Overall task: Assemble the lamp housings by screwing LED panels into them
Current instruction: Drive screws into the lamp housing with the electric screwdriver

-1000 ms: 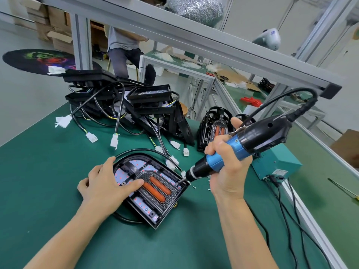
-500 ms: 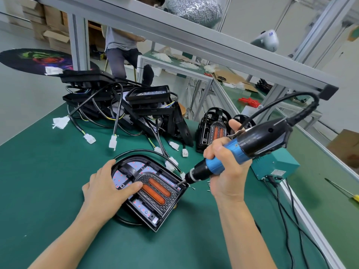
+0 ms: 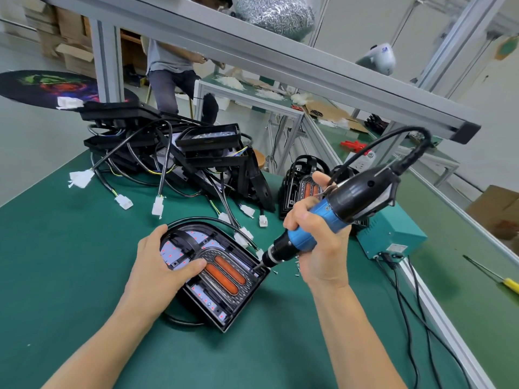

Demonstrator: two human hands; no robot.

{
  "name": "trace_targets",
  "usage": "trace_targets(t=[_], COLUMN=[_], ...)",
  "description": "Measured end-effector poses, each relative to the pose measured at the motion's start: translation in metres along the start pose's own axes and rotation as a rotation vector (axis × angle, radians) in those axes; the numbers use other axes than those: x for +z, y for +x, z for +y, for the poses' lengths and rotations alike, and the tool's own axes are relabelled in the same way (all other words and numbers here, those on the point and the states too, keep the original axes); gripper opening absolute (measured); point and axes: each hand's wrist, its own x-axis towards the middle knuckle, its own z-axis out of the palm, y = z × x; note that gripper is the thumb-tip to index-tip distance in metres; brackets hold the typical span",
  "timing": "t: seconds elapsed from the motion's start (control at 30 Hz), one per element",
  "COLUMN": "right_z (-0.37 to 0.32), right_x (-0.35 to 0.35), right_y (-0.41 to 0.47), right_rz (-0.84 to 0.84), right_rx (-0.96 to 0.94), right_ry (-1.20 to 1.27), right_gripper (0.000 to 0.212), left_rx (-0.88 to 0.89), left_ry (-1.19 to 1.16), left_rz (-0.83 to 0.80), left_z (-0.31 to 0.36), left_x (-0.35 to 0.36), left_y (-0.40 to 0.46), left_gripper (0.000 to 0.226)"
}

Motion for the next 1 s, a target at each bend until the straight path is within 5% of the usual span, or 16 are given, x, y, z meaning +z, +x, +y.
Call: trace_targets(t=[0.23,0.73,1.0], right_z=[-0.0067,-0.0021,0.0001], right_x=[-0.0063,-0.0001,-0.0054], right_y=[0.0057,0.0081,0.0055], right_rz=[-0.037,-0.053,-0.127], right_rx=[0.090,0.021,0.042], right_ry=[-0.014,-0.064,0.012], right_gripper=[0.051,0.018,0.022], left_rx=[-0.010,0.001,-0.008], left_ry=[-0.072,-0.087,-0.064], left_rz=[0.024,0.023,0.027], left_z=[-0.0013,-0.0059,-0.0081], left_x=[0.0040,0.0048,0.0051], left_y=[0.0003,0.0023,0.0034], left_gripper=[0.093,0.085,0.077])
